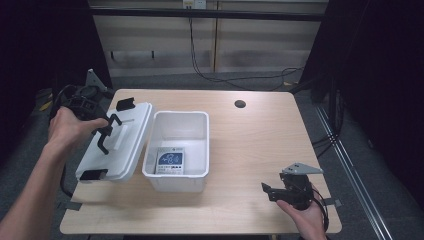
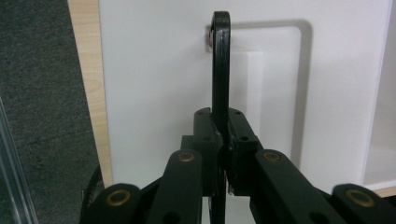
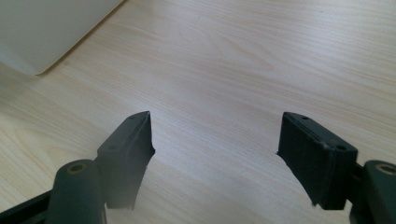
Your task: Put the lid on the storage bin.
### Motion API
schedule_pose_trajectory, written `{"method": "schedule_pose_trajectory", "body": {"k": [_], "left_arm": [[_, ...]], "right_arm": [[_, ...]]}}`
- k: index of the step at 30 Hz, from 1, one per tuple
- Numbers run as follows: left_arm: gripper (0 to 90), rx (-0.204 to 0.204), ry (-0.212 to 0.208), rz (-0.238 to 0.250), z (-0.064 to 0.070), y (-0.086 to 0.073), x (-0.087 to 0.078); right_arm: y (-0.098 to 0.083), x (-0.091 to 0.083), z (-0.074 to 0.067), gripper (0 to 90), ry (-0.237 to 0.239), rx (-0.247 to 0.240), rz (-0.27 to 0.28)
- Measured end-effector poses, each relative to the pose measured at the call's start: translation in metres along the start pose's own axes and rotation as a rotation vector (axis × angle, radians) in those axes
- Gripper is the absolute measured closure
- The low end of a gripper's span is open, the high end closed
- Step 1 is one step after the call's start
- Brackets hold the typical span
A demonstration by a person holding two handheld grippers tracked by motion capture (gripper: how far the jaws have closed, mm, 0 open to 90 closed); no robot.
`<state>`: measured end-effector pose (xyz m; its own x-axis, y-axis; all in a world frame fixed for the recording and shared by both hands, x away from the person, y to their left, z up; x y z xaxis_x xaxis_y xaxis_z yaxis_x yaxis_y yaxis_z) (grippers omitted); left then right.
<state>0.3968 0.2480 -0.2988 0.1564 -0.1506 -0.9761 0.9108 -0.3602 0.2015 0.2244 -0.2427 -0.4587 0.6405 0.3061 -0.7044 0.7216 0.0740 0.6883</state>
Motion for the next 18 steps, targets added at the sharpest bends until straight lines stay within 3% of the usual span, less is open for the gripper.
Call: {"method": "schedule_pose_trajectory", "body": {"k": [7,18], "left_arm": [[84.9,0.032,0.006,-0.014,0.019,0.01,-0.003],[84.9,0.039,0.027,-0.027,0.042,0.023,-0.005]], "right_arm": [[0.0,0.0,0.0,25.8,-0.003,0.002,-0.004],[0.0,0.0,0.0,25.7,-0.003,0.006,-0.007]]}}
Point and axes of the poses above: each handheld gripper's, and its own axes: x roughly forward along the jaws, y roughly out of its top, z roughly to its right, the point moved 2 cm from there along x, roughly forward along the jaws, and after that the axes turned 10 degrees about x, right-handed, at the moved point
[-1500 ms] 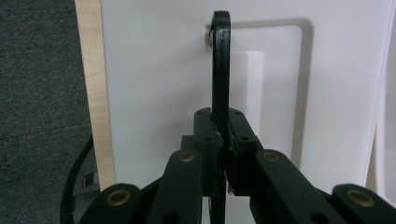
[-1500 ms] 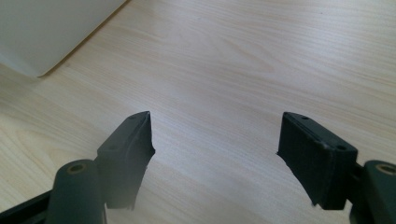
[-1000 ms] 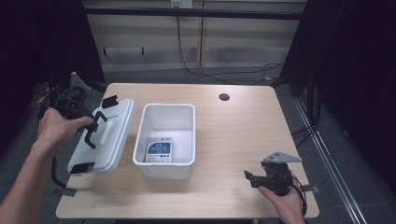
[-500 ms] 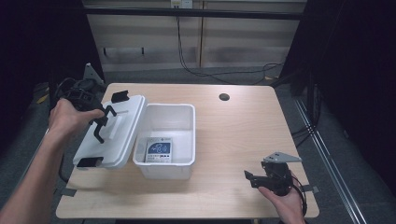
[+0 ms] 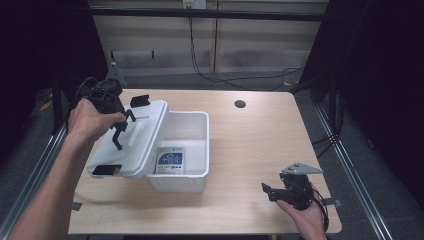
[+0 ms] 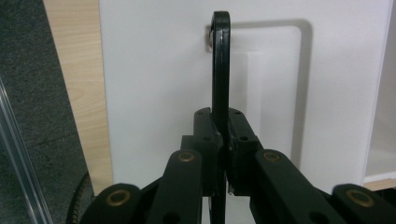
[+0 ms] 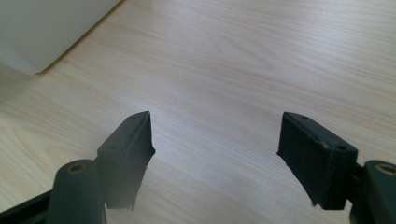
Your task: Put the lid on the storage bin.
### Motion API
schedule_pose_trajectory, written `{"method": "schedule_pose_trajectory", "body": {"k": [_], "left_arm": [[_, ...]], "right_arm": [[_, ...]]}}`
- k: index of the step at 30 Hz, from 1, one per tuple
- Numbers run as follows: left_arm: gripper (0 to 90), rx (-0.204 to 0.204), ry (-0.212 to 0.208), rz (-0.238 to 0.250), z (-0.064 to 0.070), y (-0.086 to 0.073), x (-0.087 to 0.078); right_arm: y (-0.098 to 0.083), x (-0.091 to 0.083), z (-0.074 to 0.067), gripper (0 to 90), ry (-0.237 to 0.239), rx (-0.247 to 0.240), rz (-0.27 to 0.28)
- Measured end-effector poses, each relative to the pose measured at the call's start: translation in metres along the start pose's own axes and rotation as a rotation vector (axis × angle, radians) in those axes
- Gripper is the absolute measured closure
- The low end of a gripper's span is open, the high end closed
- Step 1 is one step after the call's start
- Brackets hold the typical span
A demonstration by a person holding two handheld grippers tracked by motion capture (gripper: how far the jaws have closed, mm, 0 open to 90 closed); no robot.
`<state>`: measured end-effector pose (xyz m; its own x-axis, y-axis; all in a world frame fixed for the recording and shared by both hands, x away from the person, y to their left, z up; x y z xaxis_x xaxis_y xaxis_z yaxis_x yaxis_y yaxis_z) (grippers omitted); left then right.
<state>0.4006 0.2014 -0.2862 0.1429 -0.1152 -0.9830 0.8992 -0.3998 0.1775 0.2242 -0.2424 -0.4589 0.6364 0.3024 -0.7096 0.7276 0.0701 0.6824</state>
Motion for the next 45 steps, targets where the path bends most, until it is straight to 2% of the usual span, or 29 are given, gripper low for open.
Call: {"method": "schedule_pose_trajectory", "body": {"k": [6,11,14,18,23,30,33,38,41,45], "left_arm": [[84.9,0.023,0.013,-0.008,0.016,0.009,0.0],[84.9,0.009,0.026,-0.022,0.023,0.014,0.0],[84.9,-0.015,0.026,-0.034,0.027,0.017,0.0],[84.9,0.004,0.03,-0.042,0.034,0.021,-0.003],[84.9,-0.022,0.033,-0.034,0.043,0.025,-0.006],[84.9,-0.096,0.036,-0.045,0.051,0.029,0.002],[84.9,-0.099,0.021,-0.047,0.056,0.031,0.004],[84.9,-0.108,0.021,-0.041,0.063,0.034,0.003],[84.9,-0.126,0.025,-0.029,0.069,0.036,0.003],[84.9,-0.117,0.014,-0.037,0.075,0.039,0.003]], "right_arm": [[0.0,0.0,0.0,25.8,0.001,0.001,-0.001],[0.0,0.001,0.0,25.7,0.004,-0.005,0.001],[0.0,0.001,0.0,25.7,0.006,-0.008,0.001],[0.0,0.001,0.0,25.7,0.007,-0.006,0.0],[0.0,0.001,0.0,25.7,0.006,-0.005,-0.002],[0.0,0.001,0.0,25.7,0.005,-0.006,-0.003],[0.0,0.001,0.0,25.7,0.007,-0.007,-0.002],[0.0,0.0,0.0,25.7,0.005,-0.008,-0.002],[0.0,0.0,0.0,25.7,0.006,-0.007,-0.002],[0.0,0.0,0.0,25.7,0.004,-0.005,-0.003]]}}
Point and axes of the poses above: each handheld gripper's, and its own axes: x roughly forward along the jaws, y roughly out of its top, z roughly to its right, the point moved 2 cm from there along x, roughly forward along the jaws, and after that the axes turned 10 degrees about x, right-handed, at the moved point
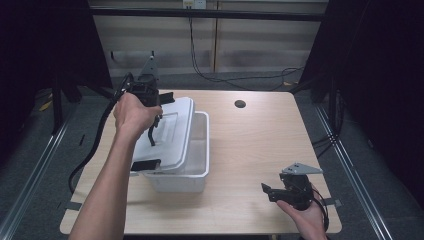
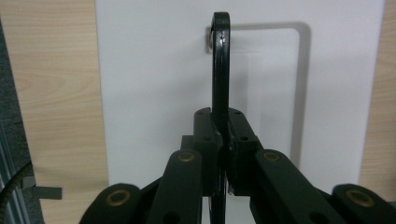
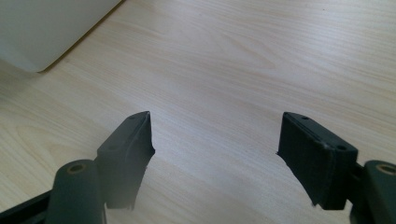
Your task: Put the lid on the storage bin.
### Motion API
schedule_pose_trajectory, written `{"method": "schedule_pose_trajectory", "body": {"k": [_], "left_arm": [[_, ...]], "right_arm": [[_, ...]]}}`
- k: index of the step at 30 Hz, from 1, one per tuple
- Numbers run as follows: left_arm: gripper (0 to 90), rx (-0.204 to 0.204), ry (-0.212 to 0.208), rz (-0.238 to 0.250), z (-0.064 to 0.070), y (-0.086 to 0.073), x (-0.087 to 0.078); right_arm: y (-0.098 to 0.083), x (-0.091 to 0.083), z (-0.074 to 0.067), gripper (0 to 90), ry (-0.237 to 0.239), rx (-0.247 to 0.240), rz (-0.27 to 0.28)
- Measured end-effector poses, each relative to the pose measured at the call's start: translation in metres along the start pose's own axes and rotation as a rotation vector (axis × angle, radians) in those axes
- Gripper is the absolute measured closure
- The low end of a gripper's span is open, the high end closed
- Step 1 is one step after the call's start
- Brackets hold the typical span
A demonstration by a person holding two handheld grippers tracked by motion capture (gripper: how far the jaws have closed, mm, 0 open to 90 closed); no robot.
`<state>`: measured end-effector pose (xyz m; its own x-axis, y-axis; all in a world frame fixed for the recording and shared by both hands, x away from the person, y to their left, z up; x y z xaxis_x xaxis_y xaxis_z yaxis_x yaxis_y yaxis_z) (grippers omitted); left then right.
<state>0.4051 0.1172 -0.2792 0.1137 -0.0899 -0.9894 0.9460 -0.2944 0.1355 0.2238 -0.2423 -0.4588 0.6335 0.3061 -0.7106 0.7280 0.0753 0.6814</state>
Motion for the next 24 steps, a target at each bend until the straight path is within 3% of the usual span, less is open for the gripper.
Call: {"method": "schedule_pose_trajectory", "body": {"k": [13,16,20,24], "left_arm": [[84.9,-0.016,-0.013,0.001,0.013,0.001,-0.001],[84.8,-0.017,-0.041,0.012,0.015,0.003,-0.003],[84.8,-0.028,-0.012,0.015,0.017,0.003,-0.002],[84.8,-0.012,-0.024,0.018,0.022,0.005,0.0]], "right_arm": [[0.0,0.0,0.0,25.6,-0.001,0.002,-0.001],[0.0,0.0,0.0,25.6,0.002,0.003,0.002],[0.0,0.0,0.001,25.6,0.002,0.004,0.001],[0.0,-0.001,0.0,25.6,0.003,0.002,0.004]]}}
Point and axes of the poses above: each handheld gripper's, and its own axes: x roughly forward along the jaws, y roughly out of its top, z roughly to its right, the point moved 2 cm from there along x, roughly forward along the jaws, and after that the axes turned 10 degrees about x, right-handed, at the moved point
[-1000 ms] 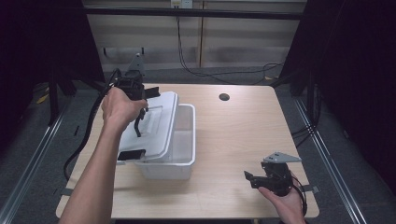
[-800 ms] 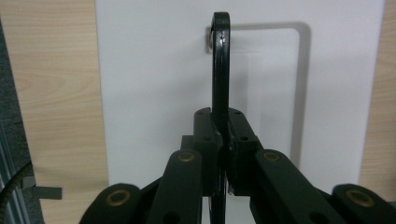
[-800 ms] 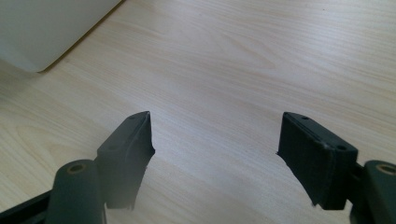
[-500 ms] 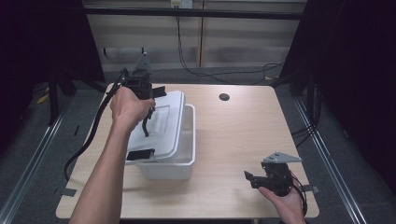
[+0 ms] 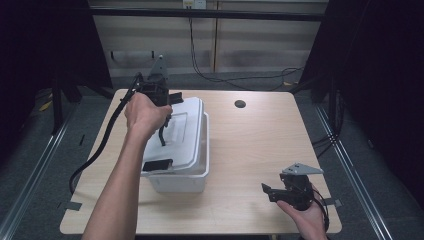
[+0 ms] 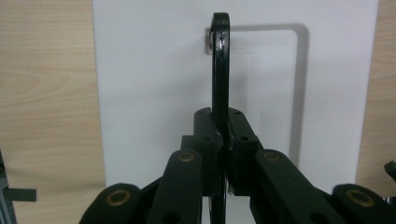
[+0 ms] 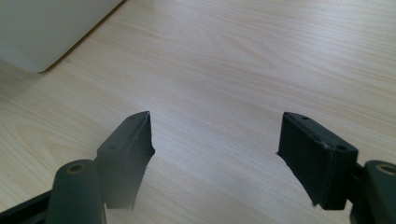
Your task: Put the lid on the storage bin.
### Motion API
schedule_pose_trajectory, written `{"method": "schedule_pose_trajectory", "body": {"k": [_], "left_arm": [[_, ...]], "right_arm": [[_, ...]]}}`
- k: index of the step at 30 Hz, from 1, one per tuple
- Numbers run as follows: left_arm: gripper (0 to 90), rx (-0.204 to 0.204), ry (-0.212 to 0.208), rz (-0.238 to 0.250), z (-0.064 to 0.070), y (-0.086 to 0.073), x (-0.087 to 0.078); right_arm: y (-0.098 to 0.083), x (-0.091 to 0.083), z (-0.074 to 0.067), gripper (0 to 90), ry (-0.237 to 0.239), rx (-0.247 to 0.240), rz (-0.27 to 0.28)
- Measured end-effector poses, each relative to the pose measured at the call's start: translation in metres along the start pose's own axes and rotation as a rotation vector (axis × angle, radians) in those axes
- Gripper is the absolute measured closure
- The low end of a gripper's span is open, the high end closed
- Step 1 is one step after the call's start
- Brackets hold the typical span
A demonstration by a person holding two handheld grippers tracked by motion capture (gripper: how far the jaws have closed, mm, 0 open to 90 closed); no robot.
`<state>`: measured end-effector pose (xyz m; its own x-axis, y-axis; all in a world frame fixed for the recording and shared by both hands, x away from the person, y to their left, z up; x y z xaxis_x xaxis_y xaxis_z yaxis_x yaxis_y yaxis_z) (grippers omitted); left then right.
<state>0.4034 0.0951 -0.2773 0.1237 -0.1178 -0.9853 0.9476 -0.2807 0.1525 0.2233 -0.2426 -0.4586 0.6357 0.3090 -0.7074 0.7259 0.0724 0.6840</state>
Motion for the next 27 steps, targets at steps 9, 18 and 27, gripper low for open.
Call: {"method": "schedule_pose_trajectory", "body": {"k": [9,18,27], "left_arm": [[84.8,0.015,-0.02,-0.018,0.011,0.003,0.008],[84.8,0.01,-0.027,-0.023,0.018,0.004,0.017],[84.6,-0.019,-0.016,-0.022,0.022,0.004,0.028]], "right_arm": [[0.0,0.0,0.0,25.6,0.002,0.0,-0.002],[0.0,0.0,0.0,25.5,0.003,0.0,-0.003],[0.0,0.0,0.0,25.5,0.003,0.0,-0.002]]}}
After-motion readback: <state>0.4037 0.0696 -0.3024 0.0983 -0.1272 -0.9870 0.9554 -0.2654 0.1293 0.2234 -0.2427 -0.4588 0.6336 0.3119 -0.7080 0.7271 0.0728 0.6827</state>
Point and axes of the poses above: each handheld gripper's, and its own axes: x roughly forward along the jaws, y roughly out of its top, z roughly to its right, the point moved 2 cm from there along x, roughly forward along the jaws, and after that the axes turned 10 degrees about x, right-handed, at the moved point
